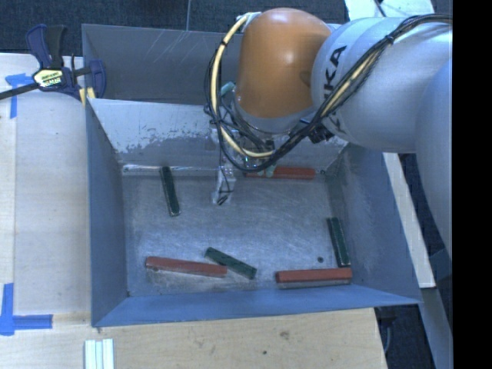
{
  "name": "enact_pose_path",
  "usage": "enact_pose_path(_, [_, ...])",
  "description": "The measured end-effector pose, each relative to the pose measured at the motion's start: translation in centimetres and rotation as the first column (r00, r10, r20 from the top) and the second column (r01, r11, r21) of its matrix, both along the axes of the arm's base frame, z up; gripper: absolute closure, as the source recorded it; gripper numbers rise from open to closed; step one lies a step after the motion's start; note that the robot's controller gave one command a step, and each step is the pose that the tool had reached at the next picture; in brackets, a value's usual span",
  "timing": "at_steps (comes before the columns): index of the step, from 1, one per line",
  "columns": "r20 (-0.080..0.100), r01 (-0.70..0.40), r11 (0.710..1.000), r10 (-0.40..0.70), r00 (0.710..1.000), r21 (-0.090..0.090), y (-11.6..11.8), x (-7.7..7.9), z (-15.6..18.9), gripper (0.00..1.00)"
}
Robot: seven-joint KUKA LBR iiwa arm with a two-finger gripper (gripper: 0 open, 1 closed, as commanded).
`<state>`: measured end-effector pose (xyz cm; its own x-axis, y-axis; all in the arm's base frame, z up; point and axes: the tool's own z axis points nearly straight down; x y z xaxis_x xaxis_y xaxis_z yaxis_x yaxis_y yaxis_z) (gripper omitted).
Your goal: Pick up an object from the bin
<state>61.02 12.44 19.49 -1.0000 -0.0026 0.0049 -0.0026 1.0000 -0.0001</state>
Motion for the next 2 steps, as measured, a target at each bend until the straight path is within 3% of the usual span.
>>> enact_pose_path(1, [0.006, -0.015, 1.000, 0.015, 1.000, 0.002, 6.1, 0.0, -12.8, 0.00])
enact_pose_path(2, [0.006, -0.075, 0.997, 0.075, 0.997, -0.003, -1.7, -0.5, -12.0, 0.00])
